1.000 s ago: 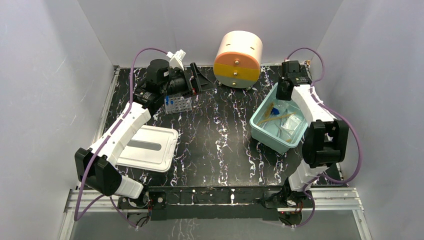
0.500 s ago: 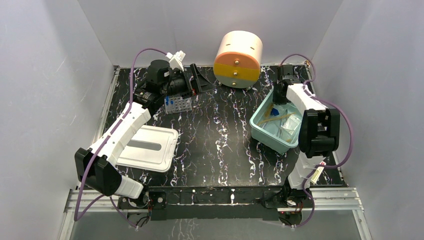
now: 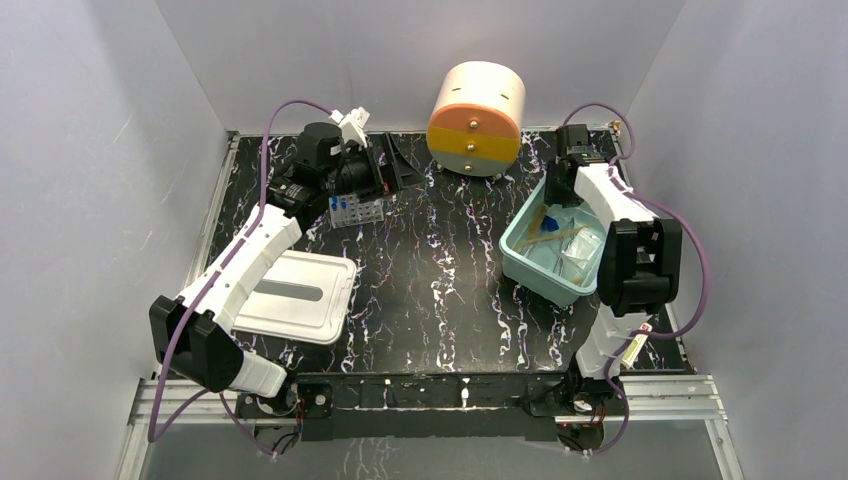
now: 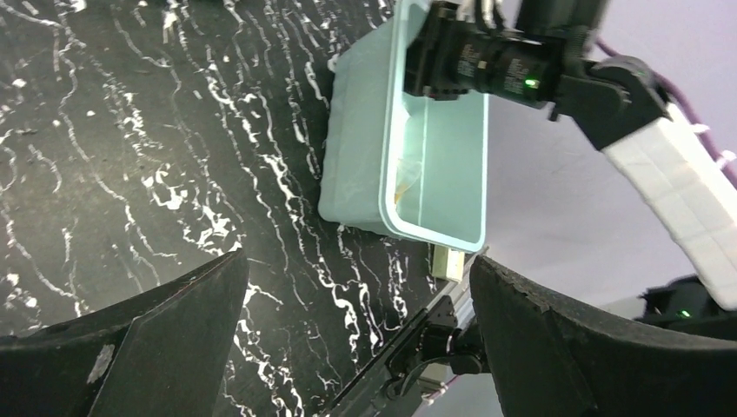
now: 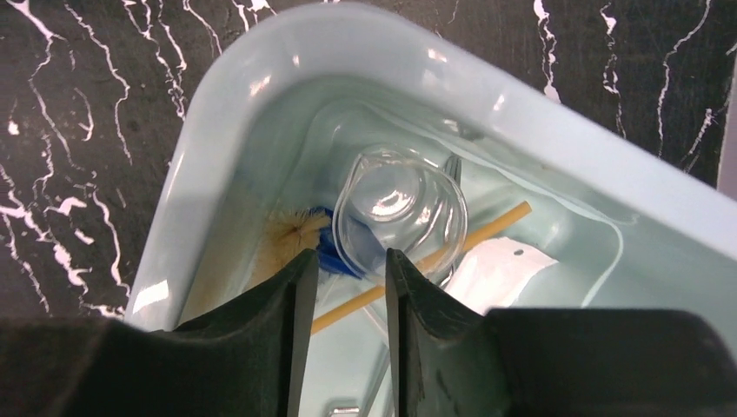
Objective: Organize the chemistry lab equipment
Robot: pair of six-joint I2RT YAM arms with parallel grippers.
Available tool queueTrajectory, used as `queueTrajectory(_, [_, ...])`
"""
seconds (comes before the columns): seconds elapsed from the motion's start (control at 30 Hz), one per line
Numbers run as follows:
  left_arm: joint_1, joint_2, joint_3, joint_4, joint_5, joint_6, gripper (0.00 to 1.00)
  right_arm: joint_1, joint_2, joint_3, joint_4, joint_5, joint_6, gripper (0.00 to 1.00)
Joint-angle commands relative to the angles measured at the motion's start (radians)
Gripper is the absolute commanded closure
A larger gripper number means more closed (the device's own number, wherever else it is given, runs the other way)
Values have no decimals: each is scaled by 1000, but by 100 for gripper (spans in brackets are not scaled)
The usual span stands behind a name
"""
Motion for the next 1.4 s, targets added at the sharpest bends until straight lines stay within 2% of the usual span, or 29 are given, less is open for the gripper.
queueTrajectory(0.0, [2, -39, 19, -105, -94, 44, 2, -4, -122, 49, -49, 6, 21, 55])
queueTrajectory(0.17, [2, -48, 9, -252, -202, 92, 2, -4, -216, 55, -115, -50, 43, 51])
queueTrajectory(0.33, [7, -133, -98, -352, -320, 108, 2, -3, -269, 105, -196, -174, -10, 44])
queueTrajectory(0.43, [22, -160, -142, -444, -386, 98, 2, -4, -289, 137, -272, -132, -7, 41])
queueTrajectory(0.53, [25, -168, -186, -493, -398, 104, 2, -4, -338, 130, -305, -49, 3, 29])
queueTrajectory(0.6, [25, -175, -219, -485, -384, 102, 2, -10, -366, 117, -335, 60, 39, 19])
queueTrajectory(0.67, [25, -184, -254, -465, -364, 100, 2, -69, -369, 103, -379, 129, 91, 17])
queueTrajectory(0.73, [25, -183, -269, -442, -344, 101, 2, -153, -376, 80, -401, 132, 130, 16])
queueTrajectory(0.87, [25, -155, -263, -434, -320, 112, 2, -261, -431, -7, -355, 138, 169, 13])
queueTrajectory(0.97, [25, -145, -257, -438, -326, 122, 2, -313, -434, -63, -330, 64, 194, 12])
queueTrajectory(1.1, [25, -158, -262, -444, -351, 125, 2, -324, -428, -151, -233, -96, 194, 13])
queueTrajectory(1.2, [25, -167, -264, -445, -356, 131, 2, -324, -407, -180, -207, -125, 199, 15])
queueTrajectory(1.27, [25, -168, -265, -444, -357, 133, 2, -324, -397, -194, -191, -130, 195, 19])
queueTrajectory(1.37, [25, -172, -269, -442, -364, 131, 2, -324, -385, -213, -178, -138, 177, 32])
